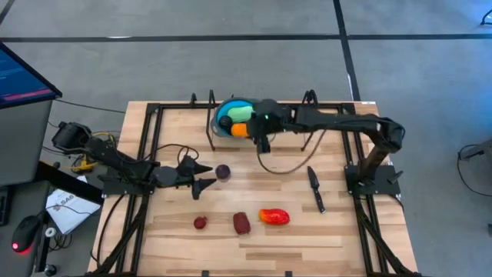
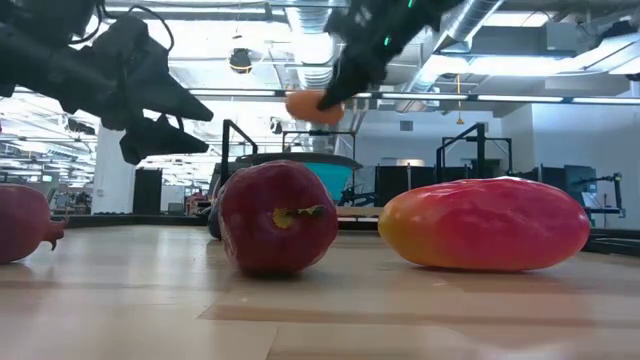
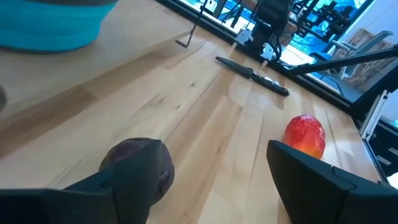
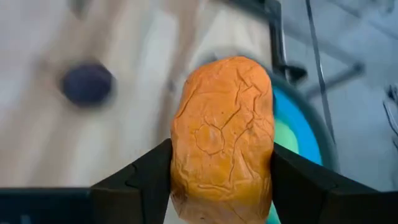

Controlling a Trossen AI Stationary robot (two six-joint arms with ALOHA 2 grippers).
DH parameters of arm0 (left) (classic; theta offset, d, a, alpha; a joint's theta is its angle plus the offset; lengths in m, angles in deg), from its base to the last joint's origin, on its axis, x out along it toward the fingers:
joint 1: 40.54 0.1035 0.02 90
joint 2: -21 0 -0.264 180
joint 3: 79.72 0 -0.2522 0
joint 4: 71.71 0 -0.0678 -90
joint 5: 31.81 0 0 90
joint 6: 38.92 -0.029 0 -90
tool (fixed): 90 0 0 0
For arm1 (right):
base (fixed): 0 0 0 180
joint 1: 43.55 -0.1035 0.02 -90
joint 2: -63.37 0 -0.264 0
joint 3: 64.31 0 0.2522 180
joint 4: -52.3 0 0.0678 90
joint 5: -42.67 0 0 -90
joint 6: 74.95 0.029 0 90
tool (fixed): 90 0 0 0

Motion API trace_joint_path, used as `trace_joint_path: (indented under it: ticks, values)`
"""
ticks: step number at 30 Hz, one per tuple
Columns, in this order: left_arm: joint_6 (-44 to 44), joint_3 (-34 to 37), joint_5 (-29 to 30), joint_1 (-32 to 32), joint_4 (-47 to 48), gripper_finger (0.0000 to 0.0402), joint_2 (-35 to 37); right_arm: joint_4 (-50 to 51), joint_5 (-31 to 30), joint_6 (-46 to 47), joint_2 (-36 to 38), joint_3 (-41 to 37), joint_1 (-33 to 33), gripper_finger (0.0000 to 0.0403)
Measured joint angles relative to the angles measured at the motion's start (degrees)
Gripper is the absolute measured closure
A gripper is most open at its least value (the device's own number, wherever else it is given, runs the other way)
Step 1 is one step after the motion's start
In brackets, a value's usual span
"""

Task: Pick & Place Fruit
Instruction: Put the yellow mango into the blue strainer bowl on the shelf

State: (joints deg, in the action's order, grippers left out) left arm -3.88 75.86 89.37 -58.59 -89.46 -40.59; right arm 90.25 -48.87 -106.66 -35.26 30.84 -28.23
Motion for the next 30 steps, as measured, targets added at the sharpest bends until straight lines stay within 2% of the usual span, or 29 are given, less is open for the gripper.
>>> trace_joint_path:
  ticks: [5,11,30]
  values:
    - [-0.06,0.0,0.09,0.0,-0.41,0.0117,-0.02,-0.39,-0.22,-4.36,-4.77,-0.17,5.12,0.0168]
    - [-0.04,-0.02,0.84,0.0,-0.61,0.0117,0.0,-0.7,0.15,-4.81,-6.79,1.07,7.12,0.0164]
    - [-0.04,-0.04,0.81,0.0,-1.57,0.0117,-0.01,0.06,0.77,-7.39,-6.64,1.25,7.25,0.0155]
